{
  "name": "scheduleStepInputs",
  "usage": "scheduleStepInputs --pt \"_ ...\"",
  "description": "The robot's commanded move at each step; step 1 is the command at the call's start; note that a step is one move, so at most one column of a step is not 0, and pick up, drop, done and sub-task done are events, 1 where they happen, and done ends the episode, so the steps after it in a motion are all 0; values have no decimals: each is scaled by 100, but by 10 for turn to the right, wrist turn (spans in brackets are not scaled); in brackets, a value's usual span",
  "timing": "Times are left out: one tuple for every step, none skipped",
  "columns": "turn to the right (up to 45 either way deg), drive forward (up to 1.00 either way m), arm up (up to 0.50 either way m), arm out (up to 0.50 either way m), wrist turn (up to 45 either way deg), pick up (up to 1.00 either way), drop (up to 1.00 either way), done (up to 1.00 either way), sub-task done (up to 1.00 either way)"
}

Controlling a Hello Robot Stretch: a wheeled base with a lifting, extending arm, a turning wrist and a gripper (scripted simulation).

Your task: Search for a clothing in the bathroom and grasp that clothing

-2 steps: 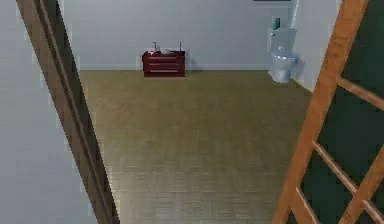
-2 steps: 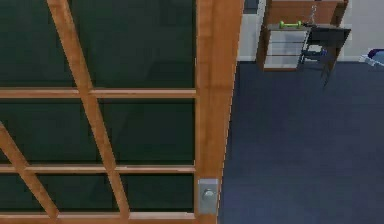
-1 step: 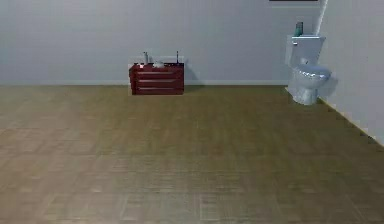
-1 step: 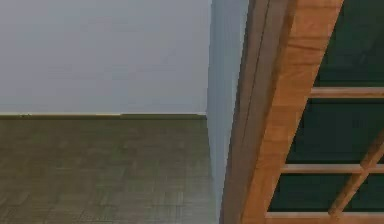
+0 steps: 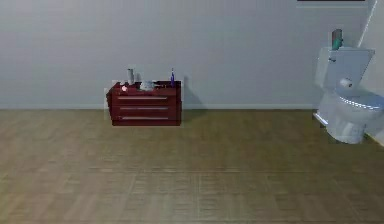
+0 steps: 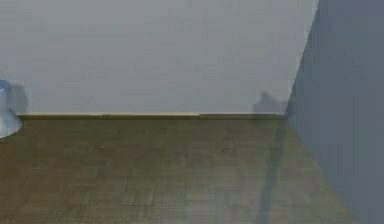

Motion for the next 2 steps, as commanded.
scheduleStepInputs --pt "0 100 0 0 0 0 0 0 0" --pt "30 0 0 0 0 0 0 0 0"
